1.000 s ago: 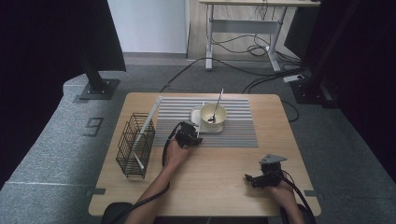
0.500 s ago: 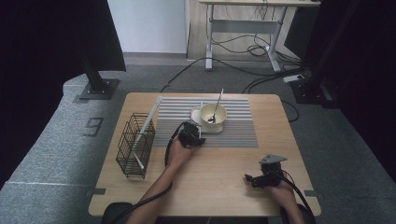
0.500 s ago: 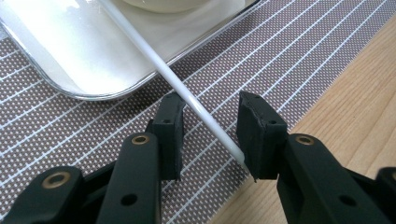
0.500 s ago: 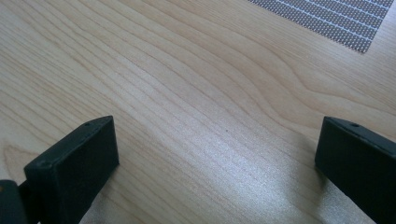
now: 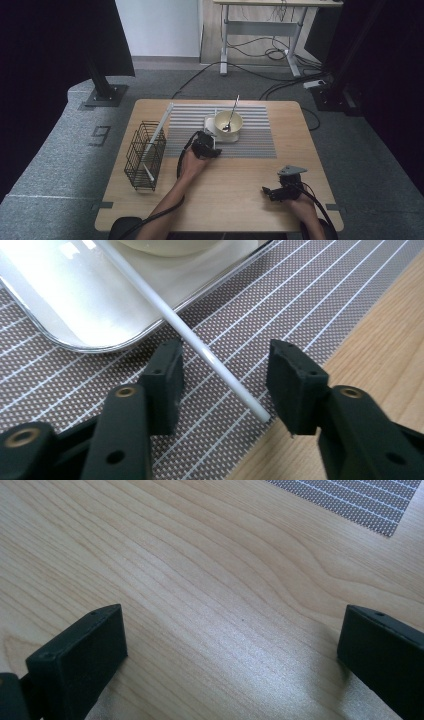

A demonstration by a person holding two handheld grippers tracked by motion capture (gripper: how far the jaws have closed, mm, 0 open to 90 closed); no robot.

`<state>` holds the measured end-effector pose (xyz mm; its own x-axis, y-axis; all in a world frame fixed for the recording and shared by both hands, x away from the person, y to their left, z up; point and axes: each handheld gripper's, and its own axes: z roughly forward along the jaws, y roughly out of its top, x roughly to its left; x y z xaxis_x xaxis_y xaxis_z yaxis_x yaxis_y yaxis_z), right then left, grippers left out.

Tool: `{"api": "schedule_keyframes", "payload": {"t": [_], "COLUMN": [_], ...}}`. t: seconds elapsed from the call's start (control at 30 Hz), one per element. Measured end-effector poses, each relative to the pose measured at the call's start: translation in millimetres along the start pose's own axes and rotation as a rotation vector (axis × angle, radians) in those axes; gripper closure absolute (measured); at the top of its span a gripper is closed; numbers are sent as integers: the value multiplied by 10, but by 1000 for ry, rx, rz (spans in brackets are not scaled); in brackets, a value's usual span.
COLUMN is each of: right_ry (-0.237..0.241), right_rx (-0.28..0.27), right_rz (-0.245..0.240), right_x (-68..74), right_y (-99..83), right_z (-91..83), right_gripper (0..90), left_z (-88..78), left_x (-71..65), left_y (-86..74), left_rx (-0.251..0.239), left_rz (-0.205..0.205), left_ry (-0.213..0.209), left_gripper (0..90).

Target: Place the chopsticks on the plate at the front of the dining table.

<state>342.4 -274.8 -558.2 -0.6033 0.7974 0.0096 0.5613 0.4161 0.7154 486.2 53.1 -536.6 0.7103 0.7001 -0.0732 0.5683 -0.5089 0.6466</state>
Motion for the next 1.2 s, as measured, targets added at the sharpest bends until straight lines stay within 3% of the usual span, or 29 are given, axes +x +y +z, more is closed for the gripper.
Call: {"api": "schedule_keyframes", "payload": {"t": [0.27, 0.5, 0.87, 1.07, 1.2], "right_ry": [0, 0, 0, 0, 0], "right_rx": [0, 0, 0, 0, 0], "right_rz": [-1, 0, 0, 0, -1], "right_x": [-1, 0, 0, 0, 0], "right_y": [0, 0, 0, 0, 0], "right_z": [0, 0, 0, 0, 0], "right_gripper": [0, 0, 0, 0, 0], "left_z": [-76, -196, -478, -597, -694], "left_x": [-3, -28, -174, -258, -297], "left_y": [-12, -5, -1, -50, -112], "left_rx": [-26, -57, -110, -119, -143], "left_rz": [2, -7, 67, 88, 82], "left_ry": [20, 6, -27, -45, -67], "left_gripper": [323, 264, 137, 31, 0]}}
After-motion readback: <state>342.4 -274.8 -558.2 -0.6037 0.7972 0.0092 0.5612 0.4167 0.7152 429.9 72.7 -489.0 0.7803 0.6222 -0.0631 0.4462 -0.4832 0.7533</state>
